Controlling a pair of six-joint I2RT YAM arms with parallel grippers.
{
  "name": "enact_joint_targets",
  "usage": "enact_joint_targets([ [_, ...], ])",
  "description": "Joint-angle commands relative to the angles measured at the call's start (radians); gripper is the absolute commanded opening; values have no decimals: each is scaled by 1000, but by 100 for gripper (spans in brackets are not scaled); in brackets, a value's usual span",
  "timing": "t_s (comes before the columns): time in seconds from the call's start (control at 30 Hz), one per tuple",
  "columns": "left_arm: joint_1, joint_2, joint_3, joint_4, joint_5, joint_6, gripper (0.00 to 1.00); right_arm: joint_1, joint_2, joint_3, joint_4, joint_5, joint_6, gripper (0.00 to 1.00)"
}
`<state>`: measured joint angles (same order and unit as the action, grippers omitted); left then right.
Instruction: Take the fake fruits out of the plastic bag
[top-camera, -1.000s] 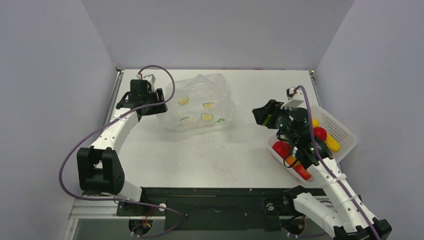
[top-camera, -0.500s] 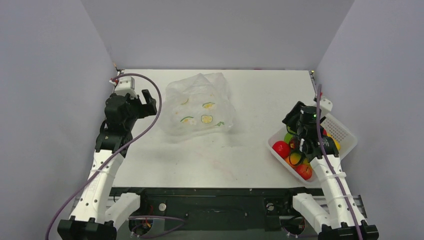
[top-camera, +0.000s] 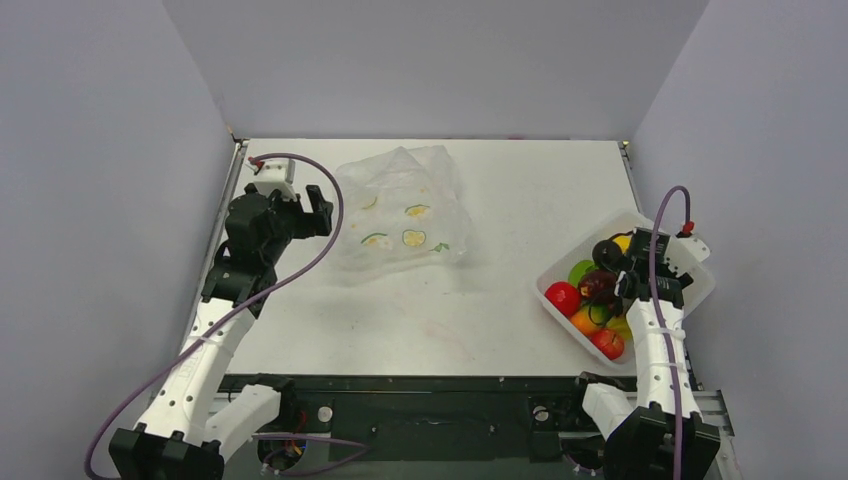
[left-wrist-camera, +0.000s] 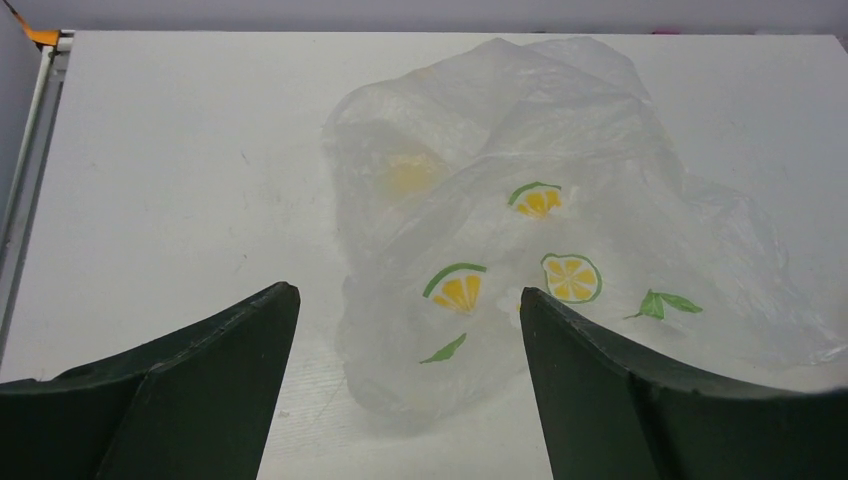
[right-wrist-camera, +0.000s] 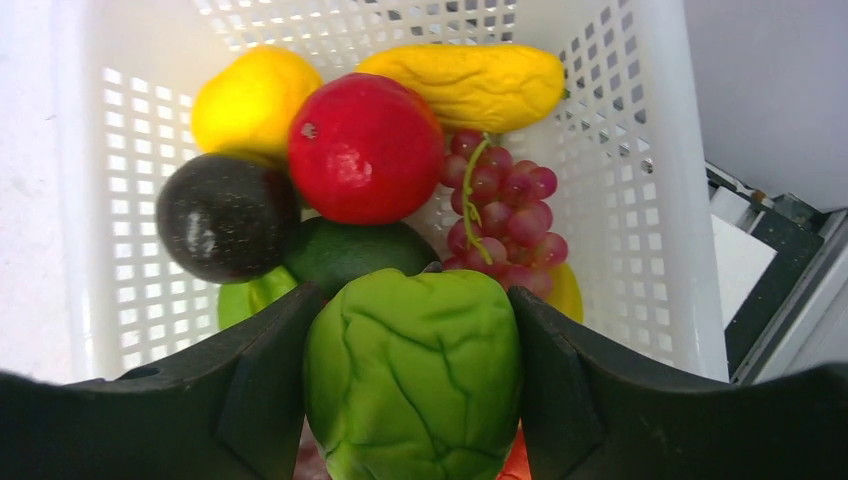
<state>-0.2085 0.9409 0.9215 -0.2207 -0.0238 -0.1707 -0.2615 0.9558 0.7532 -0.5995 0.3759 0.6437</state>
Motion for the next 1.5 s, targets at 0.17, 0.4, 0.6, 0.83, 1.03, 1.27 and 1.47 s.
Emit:
enact_joint_targets([
  [0.17,-16,6,5,61,50,17,79,-27,-13,-59,93,85,-19,65],
  [0.4,-35,4,5,58,50,21,79,-8,-92,-44,73,61,-52,75],
  [0.6,-55,2,2,58,43,24,79,76,-163,-21,27,114,-49,78],
  [0.83,-91,-14,-3,61,37,34,79,323,-212,97,-67,239,-23,78],
  [1.03,-118,-62,1,74,33,27,80,526,-243,268,-189,327,-28,79],
  [1.27,-118,-169,173,-54,93,-60,82,541,-322,421,-220,101,-111,80],
  [1.47,-118,-296,307,-113,88,-83,87,541,-409,552,-174,24,-168,85],
])
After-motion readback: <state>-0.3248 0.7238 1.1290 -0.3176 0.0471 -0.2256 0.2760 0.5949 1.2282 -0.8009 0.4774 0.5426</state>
